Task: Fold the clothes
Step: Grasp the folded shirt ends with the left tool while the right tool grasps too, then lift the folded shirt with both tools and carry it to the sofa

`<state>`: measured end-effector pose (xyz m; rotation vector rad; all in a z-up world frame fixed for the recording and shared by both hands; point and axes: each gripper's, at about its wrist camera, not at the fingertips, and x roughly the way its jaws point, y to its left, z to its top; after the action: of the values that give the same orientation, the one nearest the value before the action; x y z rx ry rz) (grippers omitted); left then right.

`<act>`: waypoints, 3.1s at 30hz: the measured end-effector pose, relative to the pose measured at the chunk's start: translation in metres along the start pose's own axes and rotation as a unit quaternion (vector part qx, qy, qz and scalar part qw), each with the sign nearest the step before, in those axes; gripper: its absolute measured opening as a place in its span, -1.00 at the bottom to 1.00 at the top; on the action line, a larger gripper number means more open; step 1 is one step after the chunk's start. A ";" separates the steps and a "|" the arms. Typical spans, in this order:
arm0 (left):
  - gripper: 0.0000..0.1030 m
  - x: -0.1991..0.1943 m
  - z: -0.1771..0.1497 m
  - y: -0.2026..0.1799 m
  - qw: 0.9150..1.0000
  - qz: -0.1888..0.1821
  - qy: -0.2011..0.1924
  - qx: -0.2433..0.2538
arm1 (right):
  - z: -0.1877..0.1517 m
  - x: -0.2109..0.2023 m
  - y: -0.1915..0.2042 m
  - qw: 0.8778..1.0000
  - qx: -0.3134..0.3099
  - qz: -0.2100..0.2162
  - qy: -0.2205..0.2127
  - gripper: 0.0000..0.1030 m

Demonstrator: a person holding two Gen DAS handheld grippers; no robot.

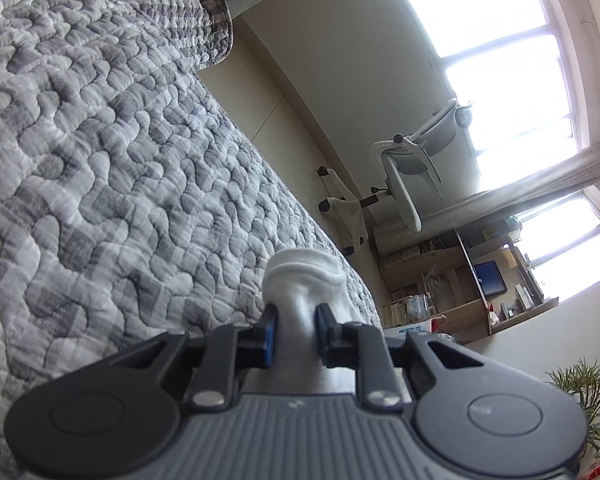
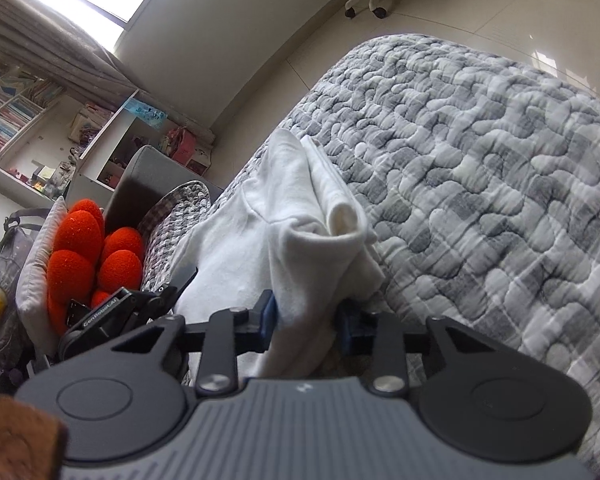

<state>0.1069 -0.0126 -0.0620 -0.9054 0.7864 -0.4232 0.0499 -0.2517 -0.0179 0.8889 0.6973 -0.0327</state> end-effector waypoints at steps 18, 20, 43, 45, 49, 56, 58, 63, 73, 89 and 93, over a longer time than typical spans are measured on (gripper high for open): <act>-0.20 -0.025 0.011 -0.003 0.996 0.018 0.045 0.077 | 0.012 -0.008 -0.011 0.998 -0.002 0.013 0.055 -0.07; -0.13 -0.023 0.009 -0.003 0.996 0.014 0.050 0.076 | 0.015 -0.010 -0.013 0.998 -0.006 0.013 0.056 0.01; -0.05 -0.014 -0.015 0.019 0.992 0.015 0.120 0.034 | 0.057 0.052 -0.031 0.987 -0.074 0.104 0.096 0.01; -0.04 -0.012 -0.016 0.018 0.993 0.015 0.116 0.036 | 0.057 0.052 -0.031 0.987 -0.072 0.106 0.098 -0.06; -0.11 -0.013 -0.018 0.011 0.993 0.018 0.107 0.049 | 0.060 0.047 -0.032 0.987 -0.057 0.107 0.106 -0.14; -0.20 -0.029 0.001 0.006 0.997 0.022 0.044 0.059 | 0.056 0.037 -0.025 0.981 -0.034 0.124 0.148 -0.19; -0.19 -0.027 0.006 0.010 0.997 0.032 0.049 0.051 | 0.050 0.036 -0.020 0.979 -0.055 0.121 0.152 -0.13; -0.09 -0.025 0.011 0.016 0.996 0.037 0.069 0.042 | 0.049 0.035 -0.021 0.980 -0.066 0.114 0.149 -0.01; 0.03 -0.016 0.003 0.014 0.994 0.043 0.083 0.058 | 0.045 0.047 -0.034 0.979 -0.038 0.123 0.157 0.00; -0.34 -0.062 0.019 -0.008 0.996 0.039 0.010 0.078 | 0.032 0.039 0.010 0.981 -0.064 0.139 0.123 -0.31; -0.34 -0.094 0.030 -0.010 0.995 0.060 -0.014 0.081 | 0.022 0.042 0.032 0.976 -0.073 0.159 0.131 -0.32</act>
<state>0.0679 0.0570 -0.0026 -0.7074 0.7657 -0.3625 0.1045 -0.2358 -0.0104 0.8612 0.7839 0.4231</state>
